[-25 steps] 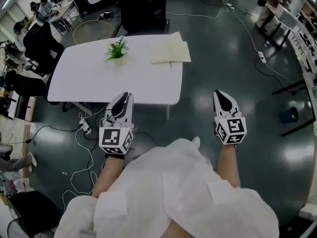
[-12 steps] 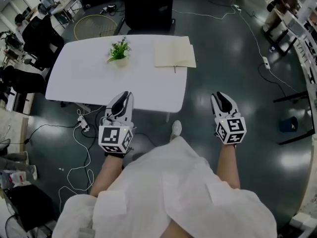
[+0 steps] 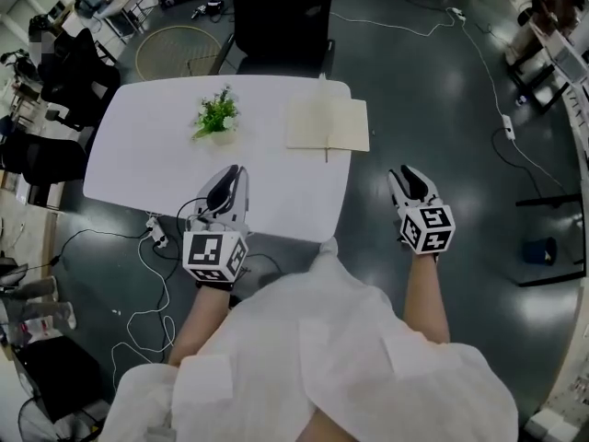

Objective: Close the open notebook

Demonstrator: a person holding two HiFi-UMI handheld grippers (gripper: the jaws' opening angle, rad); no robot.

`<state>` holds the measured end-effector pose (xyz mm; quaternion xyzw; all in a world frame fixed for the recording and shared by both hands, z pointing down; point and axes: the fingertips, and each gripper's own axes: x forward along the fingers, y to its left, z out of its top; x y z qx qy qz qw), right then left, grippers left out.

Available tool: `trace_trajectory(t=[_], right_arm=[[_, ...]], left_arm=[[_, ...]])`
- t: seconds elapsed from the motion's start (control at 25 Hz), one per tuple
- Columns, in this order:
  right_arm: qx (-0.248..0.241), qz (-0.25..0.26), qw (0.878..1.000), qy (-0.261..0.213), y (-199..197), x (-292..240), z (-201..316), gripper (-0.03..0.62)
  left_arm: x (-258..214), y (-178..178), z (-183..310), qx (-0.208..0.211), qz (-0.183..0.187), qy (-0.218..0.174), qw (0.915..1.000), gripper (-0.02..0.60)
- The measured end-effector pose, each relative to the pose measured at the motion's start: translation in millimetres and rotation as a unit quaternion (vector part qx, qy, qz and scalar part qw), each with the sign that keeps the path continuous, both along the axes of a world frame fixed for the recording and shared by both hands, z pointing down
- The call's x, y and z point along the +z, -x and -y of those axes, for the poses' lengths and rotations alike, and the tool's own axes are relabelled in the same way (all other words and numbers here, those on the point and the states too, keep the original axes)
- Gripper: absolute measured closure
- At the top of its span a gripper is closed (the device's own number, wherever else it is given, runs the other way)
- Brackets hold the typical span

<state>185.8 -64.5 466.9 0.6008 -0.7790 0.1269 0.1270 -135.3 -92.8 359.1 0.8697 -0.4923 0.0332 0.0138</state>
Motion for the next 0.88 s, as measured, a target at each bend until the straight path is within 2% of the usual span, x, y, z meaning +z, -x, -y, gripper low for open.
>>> trace_trajectory(t=[0.24, 0.4, 0.68, 0.88], right_arm=[[-0.024, -0.008, 0.999, 0.028, -20, 24, 61, 0.461], [-0.036, -0.002, 0.998, 0.047, -29, 45, 94, 0.461], [-0.055, 0.011, 0.995, 0.082, -38, 81, 135, 0.461], [-0.053, 0.037, 0.990, 0.124, -37, 116, 151, 0.459]], left_arm=[[1, -34, 59, -0.009, -0.002, 0.000, 1.0000, 0.543], [12, -57, 91, -0.008, -0.001, 0.013, 0.9999, 0.543], [30, -84, 123, -0.005, 0.008, 0.033, 0.9994, 0.543], [42, -89, 131, 0.001, 0.013, 0.047, 0.9988, 0.543]])
